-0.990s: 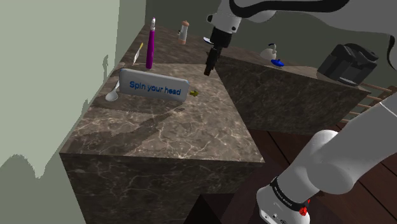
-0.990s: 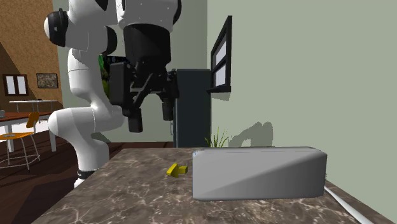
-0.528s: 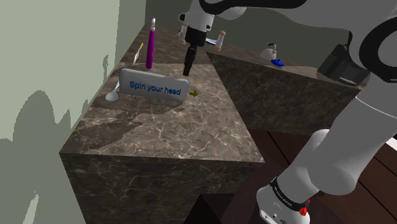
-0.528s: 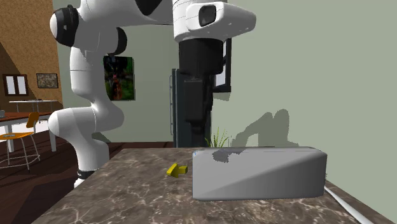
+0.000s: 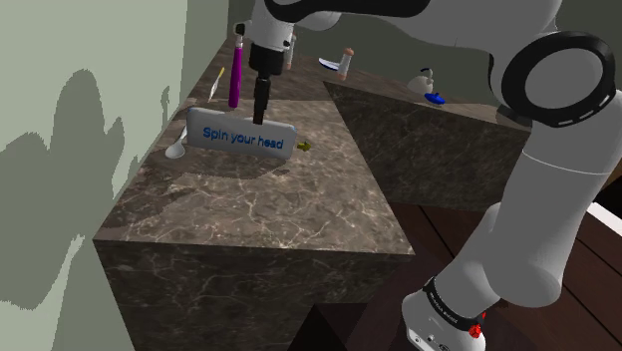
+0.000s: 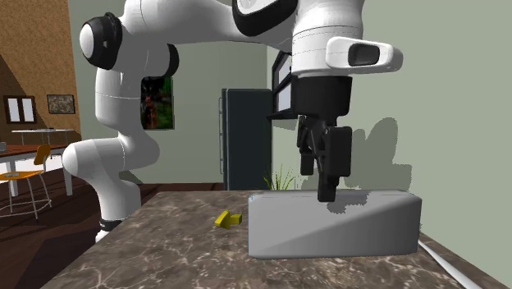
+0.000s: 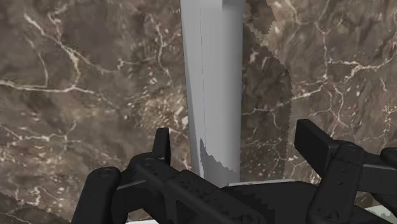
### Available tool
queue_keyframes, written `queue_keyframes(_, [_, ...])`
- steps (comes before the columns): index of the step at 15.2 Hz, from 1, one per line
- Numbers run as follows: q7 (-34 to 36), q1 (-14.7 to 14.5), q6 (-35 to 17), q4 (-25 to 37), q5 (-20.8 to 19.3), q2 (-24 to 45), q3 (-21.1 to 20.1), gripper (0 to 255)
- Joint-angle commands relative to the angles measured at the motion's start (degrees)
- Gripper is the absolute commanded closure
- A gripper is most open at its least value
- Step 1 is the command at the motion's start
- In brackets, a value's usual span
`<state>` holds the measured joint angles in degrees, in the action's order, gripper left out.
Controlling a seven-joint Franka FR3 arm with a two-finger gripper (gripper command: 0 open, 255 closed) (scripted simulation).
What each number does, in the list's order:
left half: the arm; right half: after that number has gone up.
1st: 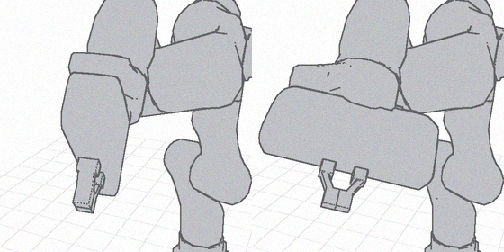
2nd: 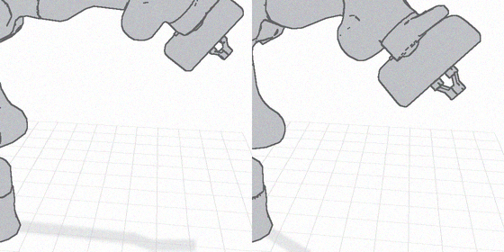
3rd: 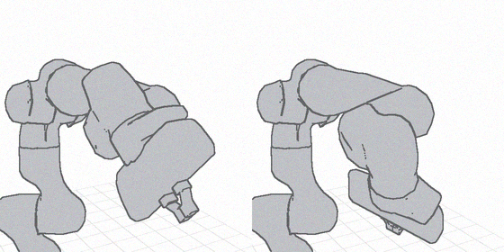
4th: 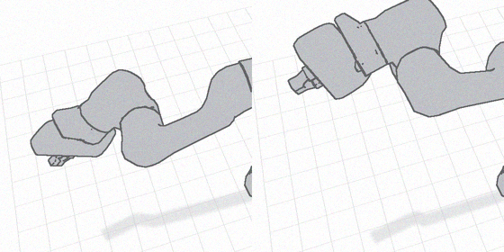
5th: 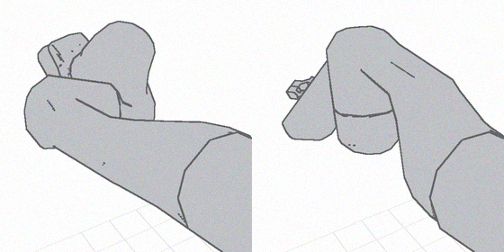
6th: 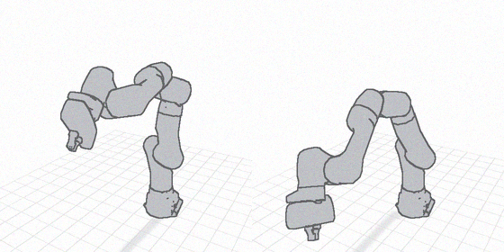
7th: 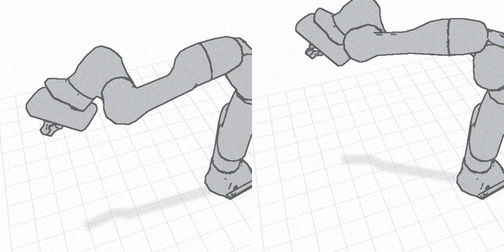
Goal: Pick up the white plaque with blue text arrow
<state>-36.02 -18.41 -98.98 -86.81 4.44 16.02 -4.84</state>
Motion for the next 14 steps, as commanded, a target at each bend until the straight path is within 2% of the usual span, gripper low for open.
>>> queue_keyframes(1, [-0.28, -0.17, -0.96, -0.32, -0.02, 0.71, -0.16, 0])
queue_keyframes(6, [-0.61, -0.18, -5.07, -4.05, 0.02, 1.10, -0.14, 0])
queue_keyframes(8, [-0.61, -0.18, -5.07, -4.05, 0.02, 1.10, -0.14, 0])
queue_keyframes(9, [-0.64, -0.16, -5.08, -4.10, 0.02, 1.06, -0.13, 255])
queue_keyframes(14, [-0.64, -0.17, -5.08, -4.10, 0.02, 1.06, -0.13, 255])
